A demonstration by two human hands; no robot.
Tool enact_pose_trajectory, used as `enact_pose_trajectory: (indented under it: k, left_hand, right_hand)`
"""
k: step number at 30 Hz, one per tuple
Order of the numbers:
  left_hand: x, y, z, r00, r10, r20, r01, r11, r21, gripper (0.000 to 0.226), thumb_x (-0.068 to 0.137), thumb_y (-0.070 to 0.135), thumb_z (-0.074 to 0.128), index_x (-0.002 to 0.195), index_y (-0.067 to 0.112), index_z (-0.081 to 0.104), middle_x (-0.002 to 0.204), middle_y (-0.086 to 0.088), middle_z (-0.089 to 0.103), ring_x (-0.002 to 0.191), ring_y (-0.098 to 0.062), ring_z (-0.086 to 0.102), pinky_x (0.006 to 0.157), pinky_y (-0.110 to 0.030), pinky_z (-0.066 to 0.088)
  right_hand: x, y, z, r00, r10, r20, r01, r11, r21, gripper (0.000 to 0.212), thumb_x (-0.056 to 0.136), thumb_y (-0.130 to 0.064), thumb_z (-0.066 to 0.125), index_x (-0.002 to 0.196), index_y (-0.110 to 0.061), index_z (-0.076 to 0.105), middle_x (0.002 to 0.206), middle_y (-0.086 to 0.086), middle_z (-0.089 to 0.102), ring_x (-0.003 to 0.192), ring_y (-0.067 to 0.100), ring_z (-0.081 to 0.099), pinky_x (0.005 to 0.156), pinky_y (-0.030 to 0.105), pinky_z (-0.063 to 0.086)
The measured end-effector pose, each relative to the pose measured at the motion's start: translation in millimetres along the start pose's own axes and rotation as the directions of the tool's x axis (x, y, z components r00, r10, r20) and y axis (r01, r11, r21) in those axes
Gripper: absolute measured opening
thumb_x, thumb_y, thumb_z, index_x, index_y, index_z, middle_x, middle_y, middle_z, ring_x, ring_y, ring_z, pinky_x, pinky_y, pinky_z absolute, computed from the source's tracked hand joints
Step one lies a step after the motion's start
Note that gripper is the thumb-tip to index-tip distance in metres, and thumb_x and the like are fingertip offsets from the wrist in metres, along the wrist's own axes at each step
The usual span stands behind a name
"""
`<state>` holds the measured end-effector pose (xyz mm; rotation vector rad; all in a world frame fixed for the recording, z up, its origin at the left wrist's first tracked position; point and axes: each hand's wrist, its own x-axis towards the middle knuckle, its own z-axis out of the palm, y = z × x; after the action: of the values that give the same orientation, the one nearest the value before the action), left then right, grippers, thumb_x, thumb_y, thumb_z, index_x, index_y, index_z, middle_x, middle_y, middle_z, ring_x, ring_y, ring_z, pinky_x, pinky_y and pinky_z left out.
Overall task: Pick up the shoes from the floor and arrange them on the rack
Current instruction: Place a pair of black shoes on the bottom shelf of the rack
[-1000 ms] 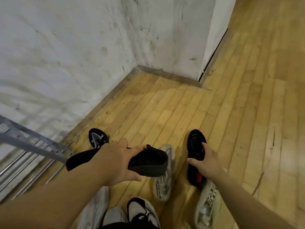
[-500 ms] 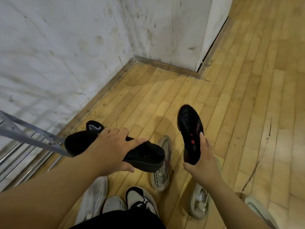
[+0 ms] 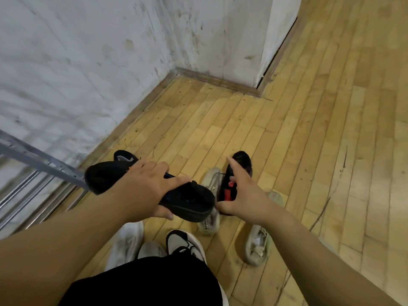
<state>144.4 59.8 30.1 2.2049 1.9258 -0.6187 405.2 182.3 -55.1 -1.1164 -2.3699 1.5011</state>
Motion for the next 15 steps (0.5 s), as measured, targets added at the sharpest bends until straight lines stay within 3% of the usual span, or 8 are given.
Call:
enact_pose_trajectory:
  k: [2,4,8,12,15]
  left_hand:
    - [-7,-7,6,0.999,-0.028,0.024,0.029,0.999,-0.029,0.102,0.068,0.093,0.036,0.158,0.050,0.018,0.119,0.003,0.049,0.107,-0.018,0.053,0.097,-0.037,0.042]
    - [-19,-14,9,0.994,-0.086,0.064,0.093,0.988,-0.122,0.104,0.067,0.093,0.045,0.158,0.048,0.023,0.118,0.003,0.051,0.101,-0.017,0.055,0.088,-0.035,0.046]
    - [-44,-27,8,0.954,-0.208,0.216,0.263,0.925,-0.274,0.105,0.070,0.086,0.064,0.158,0.049,0.021,0.124,0.004,0.048,0.111,-0.019,0.053,0.094,-0.040,0.050]
    - [-85,-51,-3,0.923,-0.332,0.192,0.384,0.806,-0.451,0.104,0.069,0.073,0.079,0.157,0.049,0.029,0.128,0.005,0.049,0.120,-0.021,0.053,0.100,-0.041,0.049]
    - [-142,-63,-3,0.884,-0.457,0.098,0.429,0.709,-0.560,0.100,0.070,0.069,0.081,0.155,0.050,0.033,0.128,0.004,0.050,0.123,-0.018,0.051,0.105,-0.039,0.045]
  right_hand:
    - [-2,-27,10,0.984,-0.105,0.147,0.109,0.994,-0.015,0.124,0.075,-0.048,0.084,0.159,-0.049,-0.007,0.169,-0.017,0.011,0.151,0.007,0.026,0.114,0.028,0.036]
    - [3,-48,26,0.951,-0.156,0.269,0.159,0.987,0.010,0.124,0.075,-0.043,0.085,0.159,-0.048,-0.006,0.165,-0.016,0.020,0.147,0.006,0.033,0.114,0.024,0.035]
    - [26,-81,60,0.917,-0.259,0.303,0.294,0.953,-0.074,0.123,0.072,-0.051,0.087,0.161,-0.043,0.003,0.153,-0.015,0.038,0.136,0.007,0.043,0.108,0.021,0.040]
    - [43,-128,76,0.888,-0.342,0.306,0.381,0.922,-0.074,0.119,0.067,-0.047,0.091,0.159,-0.045,0.015,0.131,-0.022,0.049,0.114,-0.002,0.050,0.086,0.001,0.037]
    - [51,-181,86,0.822,-0.446,0.356,0.492,0.870,-0.047,0.116,0.065,-0.045,0.092,0.158,-0.044,0.023,0.141,-0.020,0.052,0.121,0.002,0.053,0.093,0.011,0.043]
